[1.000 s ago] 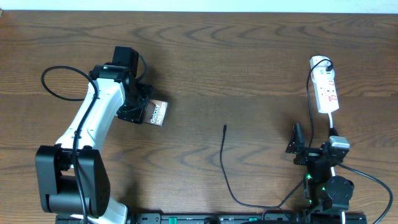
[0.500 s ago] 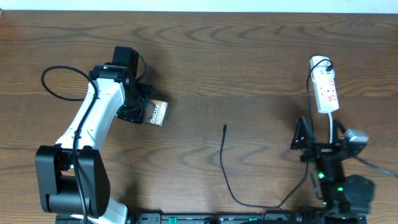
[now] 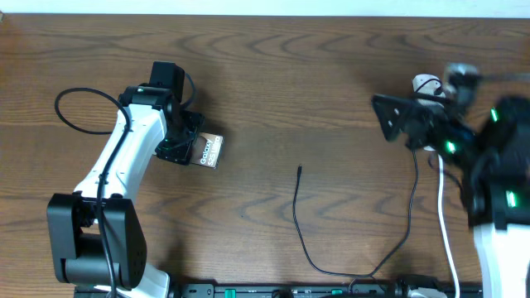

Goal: Plug charger to phone and switch on socket
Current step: 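Raise the right arm and move the right gripper toward the phone box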

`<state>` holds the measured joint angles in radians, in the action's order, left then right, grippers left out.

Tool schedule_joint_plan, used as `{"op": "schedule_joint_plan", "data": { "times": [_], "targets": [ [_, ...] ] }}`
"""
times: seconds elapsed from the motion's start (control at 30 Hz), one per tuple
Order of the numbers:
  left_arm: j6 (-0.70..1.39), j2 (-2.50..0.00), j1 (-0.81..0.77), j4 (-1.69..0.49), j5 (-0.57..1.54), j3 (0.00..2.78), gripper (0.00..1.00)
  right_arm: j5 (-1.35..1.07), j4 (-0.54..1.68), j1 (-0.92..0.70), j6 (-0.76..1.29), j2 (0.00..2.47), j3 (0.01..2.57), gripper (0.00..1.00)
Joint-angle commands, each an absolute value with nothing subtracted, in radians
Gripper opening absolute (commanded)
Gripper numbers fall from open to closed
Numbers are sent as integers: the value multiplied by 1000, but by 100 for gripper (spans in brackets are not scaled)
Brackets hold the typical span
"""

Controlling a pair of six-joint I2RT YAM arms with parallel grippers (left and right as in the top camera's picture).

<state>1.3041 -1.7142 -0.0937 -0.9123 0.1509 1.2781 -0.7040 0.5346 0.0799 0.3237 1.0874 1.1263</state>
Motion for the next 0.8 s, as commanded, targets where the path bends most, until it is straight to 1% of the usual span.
{"op": "schedule_joint_plan", "data": {
  "times": [0.0, 0.07, 0.3, 0.37, 0.4, 0.6, 0.77],
  "targets": [
    [1291, -1678, -97, -916, 138, 1313, 8, -999, 527, 81, 389, 1219, 1150, 99],
    [1291, -1678, -97, -916, 138, 1313, 7, -1020, 511, 78, 508, 1327, 1150, 99],
    [1290, -1678, -97, -916, 138, 1313, 8, -1035, 524, 75, 669, 1551, 1149, 99],
    [1290, -1678, -97, -916, 138, 1313, 7, -1084, 518, 65, 674, 1609, 1149, 99],
    [1290, -1678, -97, -916, 138, 1313, 8, -1113, 515, 59, 661, 1633, 1149, 99],
    [1290, -1678, -97, -916, 138, 1313, 7, -1327, 471, -1, 428, 1741, 1149, 99],
    [1290, -1678, -97, -916, 138, 1313, 7, -1342, 471, -83, 280, 1781, 1149, 99]
  ]
}}
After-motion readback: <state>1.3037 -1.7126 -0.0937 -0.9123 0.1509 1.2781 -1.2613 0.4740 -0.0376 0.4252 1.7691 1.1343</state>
